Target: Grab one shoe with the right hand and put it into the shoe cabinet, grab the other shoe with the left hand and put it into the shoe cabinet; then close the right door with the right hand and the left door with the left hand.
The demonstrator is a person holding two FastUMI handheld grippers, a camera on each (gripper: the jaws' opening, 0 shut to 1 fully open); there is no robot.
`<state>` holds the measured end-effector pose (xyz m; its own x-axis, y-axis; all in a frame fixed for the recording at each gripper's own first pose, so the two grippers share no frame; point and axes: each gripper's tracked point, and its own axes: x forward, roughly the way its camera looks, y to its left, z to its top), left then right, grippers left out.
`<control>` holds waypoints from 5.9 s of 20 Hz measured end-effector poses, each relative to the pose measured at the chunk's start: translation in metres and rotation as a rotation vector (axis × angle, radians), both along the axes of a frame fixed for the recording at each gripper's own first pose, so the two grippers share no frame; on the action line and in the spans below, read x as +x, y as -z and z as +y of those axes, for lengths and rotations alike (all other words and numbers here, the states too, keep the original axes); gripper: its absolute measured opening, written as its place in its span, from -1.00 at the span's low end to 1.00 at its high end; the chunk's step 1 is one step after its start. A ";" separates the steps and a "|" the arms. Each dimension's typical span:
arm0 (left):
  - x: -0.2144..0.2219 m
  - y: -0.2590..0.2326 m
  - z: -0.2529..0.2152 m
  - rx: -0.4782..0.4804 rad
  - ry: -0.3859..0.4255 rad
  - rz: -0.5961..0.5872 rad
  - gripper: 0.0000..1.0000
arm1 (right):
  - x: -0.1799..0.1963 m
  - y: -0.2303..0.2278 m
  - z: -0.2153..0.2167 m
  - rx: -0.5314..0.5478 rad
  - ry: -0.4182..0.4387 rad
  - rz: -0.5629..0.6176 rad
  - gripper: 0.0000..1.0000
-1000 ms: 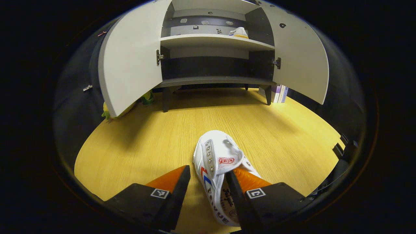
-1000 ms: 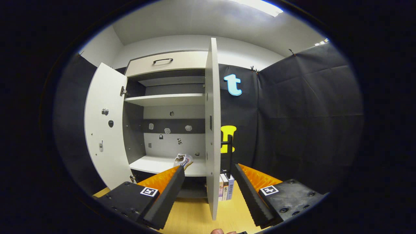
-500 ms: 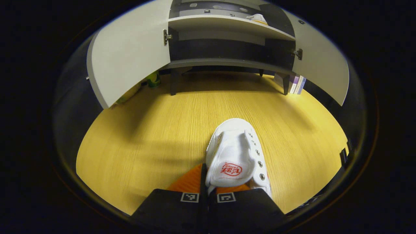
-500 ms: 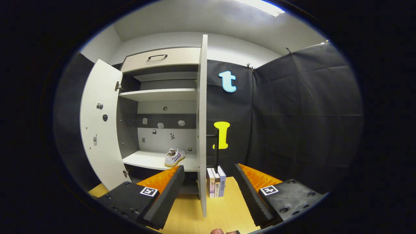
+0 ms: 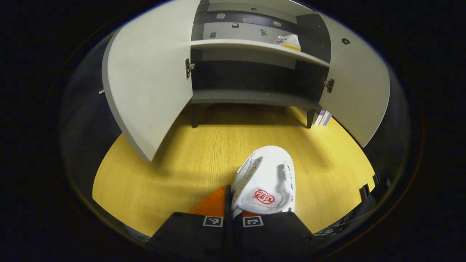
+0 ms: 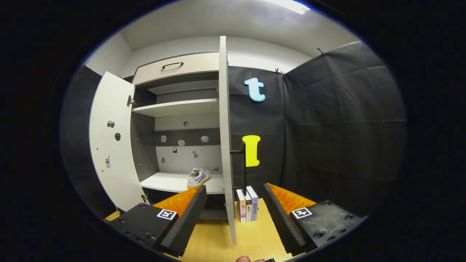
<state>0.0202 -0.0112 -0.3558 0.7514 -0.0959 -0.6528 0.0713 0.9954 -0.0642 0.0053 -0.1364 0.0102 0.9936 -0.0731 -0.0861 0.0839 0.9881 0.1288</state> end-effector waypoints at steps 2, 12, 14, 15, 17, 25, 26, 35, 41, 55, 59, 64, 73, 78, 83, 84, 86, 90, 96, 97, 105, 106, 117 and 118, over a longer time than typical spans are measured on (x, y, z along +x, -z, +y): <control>0.007 -0.035 -0.005 -0.005 -0.018 -0.031 -0.89 | 0.004 -0.002 -0.004 0.014 0.001 -0.008 0.96; 0.114 -0.184 -0.022 -0.076 -0.167 -0.117 -0.89 | 0.010 0.010 -0.026 0.063 0.010 -0.001 0.99; 0.140 -0.206 -0.023 -0.086 -0.199 -0.127 -0.90 | 0.011 0.011 -0.034 0.070 0.014 -0.002 0.99; 0.155 -0.217 -0.024 -0.092 -0.213 -0.137 -0.90 | 0.010 0.012 -0.038 0.070 0.016 -0.003 0.99; 0.184 -0.240 -0.022 -0.092 -0.243 -0.158 -0.89 | 0.010 0.014 -0.047 0.072 0.024 -0.005 0.99; 0.312 -0.282 -0.016 -0.035 -0.333 -0.170 -0.90 | 0.014 0.027 -0.086 0.098 0.058 0.006 0.99; 0.329 -0.282 -0.013 -0.010 -0.343 -0.163 -0.90 | 0.015 0.028 -0.091 0.095 0.065 0.004 0.99; 0.427 -0.242 0.010 0.147 -0.442 -0.049 -0.90 | 0.013 0.040 -0.138 0.056 0.133 0.030 0.95; 0.438 -0.224 0.014 0.173 -0.453 -0.019 -0.89 | 0.007 0.045 -0.154 0.037 0.174 0.050 0.96; 0.381 -0.306 -0.015 0.283 -0.254 -0.316 0.78 | 0.009 0.036 -0.118 0.070 0.121 0.040 0.96; 0.334 -0.340 -0.042 0.239 -0.175 -0.424 0.87 | 0.012 0.032 -0.112 0.059 0.110 0.036 0.96; 0.248 -0.384 -0.055 0.204 -0.130 -0.590 0.93 | 0.033 0.021 -0.102 0.062 0.071 -0.017 0.96; 0.099 -0.395 -0.065 0.042 -0.051 -0.649 0.94 | 0.087 0.022 -0.097 0.043 0.002 0.017 1.00; 0.047 -0.400 -0.038 0.043 -0.082 -0.660 0.93 | 0.103 0.028 -0.090 0.028 -0.004 0.030 0.96; 0.017 -0.412 -0.010 0.037 -0.080 -0.674 0.94 | 0.102 0.028 -0.080 0.033 -0.009 0.029 0.94; 0.013 -0.416 -0.004 0.043 -0.080 -0.685 0.93 | 0.102 0.028 -0.077 0.035 -0.005 0.028 0.94; 0.005 -0.421 0.009 0.044 -0.084 -0.699 0.93 | 0.100 0.026 -0.069 0.027 -0.003 0.023 0.96; -0.003 -0.417 0.027 0.029 -0.088 -0.691 0.94 | 0.095 0.025 -0.051 0.026 0.009 0.020 0.95; -0.014 -0.417 0.061 0.033 -0.101 -0.684 0.94 | 0.094 0.022 0.005 0.025 -0.034 0.005 0.95; -0.015 -0.417 0.066 0.036 -0.104 -0.686 0.94 | 0.096 0.023 0.015 0.028 -0.042 0.005 0.95; -0.029 -0.409 0.105 0.045 -0.137 -0.668 0.94 | 0.112 0.025 0.124 0.040 -0.200 0.018 0.97; -0.030 -0.408 0.111 0.049 -0.145 -0.665 0.94 | 0.110 0.024 0.134 0.027 -0.213 0.014 0.96; -0.012 -0.404 0.194 0.103 -0.258 -0.660 0.93 | 0.064 0.015 0.156 0.046 -0.250 0.018 0.95; -0.008 -0.405 0.201 0.100 -0.269 -0.662 0.93 | 0.062 0.014 0.151 0.040 -0.241 0.013 0.95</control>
<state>0.0123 0.1897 0.0488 0.9816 0.1846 -0.0483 -0.1848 0.9828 0.0004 0.0669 0.0149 -0.0033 0.9807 0.1697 -0.0974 -0.1518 0.9740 0.1684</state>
